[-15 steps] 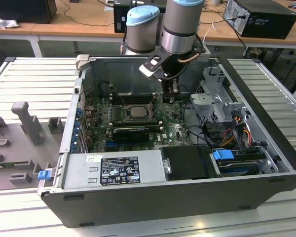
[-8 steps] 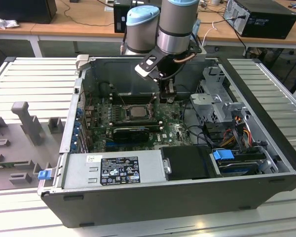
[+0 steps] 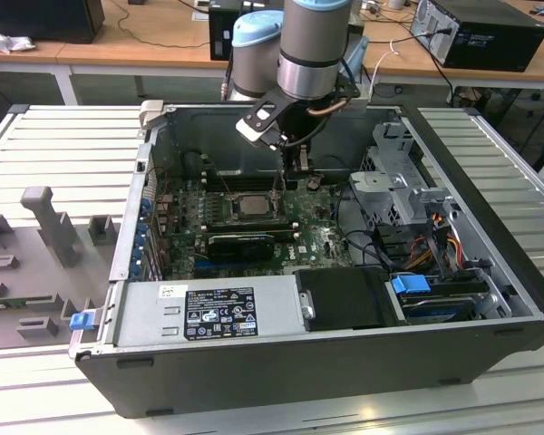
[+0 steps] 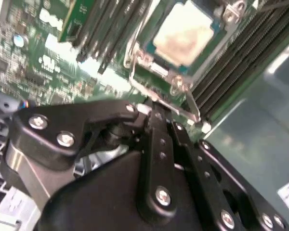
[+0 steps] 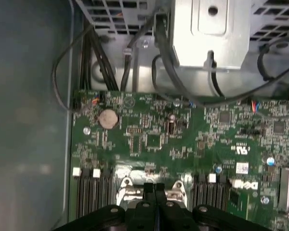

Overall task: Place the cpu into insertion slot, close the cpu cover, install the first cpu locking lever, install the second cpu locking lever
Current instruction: 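Close the cpu cover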

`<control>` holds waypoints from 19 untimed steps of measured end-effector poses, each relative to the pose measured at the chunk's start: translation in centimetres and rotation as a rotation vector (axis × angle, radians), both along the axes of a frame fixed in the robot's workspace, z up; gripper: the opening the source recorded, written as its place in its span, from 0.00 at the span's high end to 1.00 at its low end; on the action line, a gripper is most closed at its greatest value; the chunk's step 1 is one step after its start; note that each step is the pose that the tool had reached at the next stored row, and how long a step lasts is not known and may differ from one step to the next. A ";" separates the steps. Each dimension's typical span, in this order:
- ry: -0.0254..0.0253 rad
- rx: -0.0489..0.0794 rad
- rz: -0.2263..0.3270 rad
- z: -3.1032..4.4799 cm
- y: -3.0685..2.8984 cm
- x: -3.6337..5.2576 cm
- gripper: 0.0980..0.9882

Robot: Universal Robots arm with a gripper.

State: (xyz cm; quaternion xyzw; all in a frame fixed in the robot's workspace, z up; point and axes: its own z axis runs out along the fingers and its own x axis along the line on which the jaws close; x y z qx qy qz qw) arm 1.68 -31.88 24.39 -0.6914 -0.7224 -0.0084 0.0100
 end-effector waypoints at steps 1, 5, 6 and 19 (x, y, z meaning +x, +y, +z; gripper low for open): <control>0.0000 0.000 0.000 -0.01 0.00 -0.36 0.99; -0.0002 0.000 0.000 -0.10 0.01 -0.91 0.99; 0.0000 0.000 0.000 -0.29 0.00 -1.10 0.99; -0.0001 0.003 0.028 -1.50 0.02 -4.04 0.99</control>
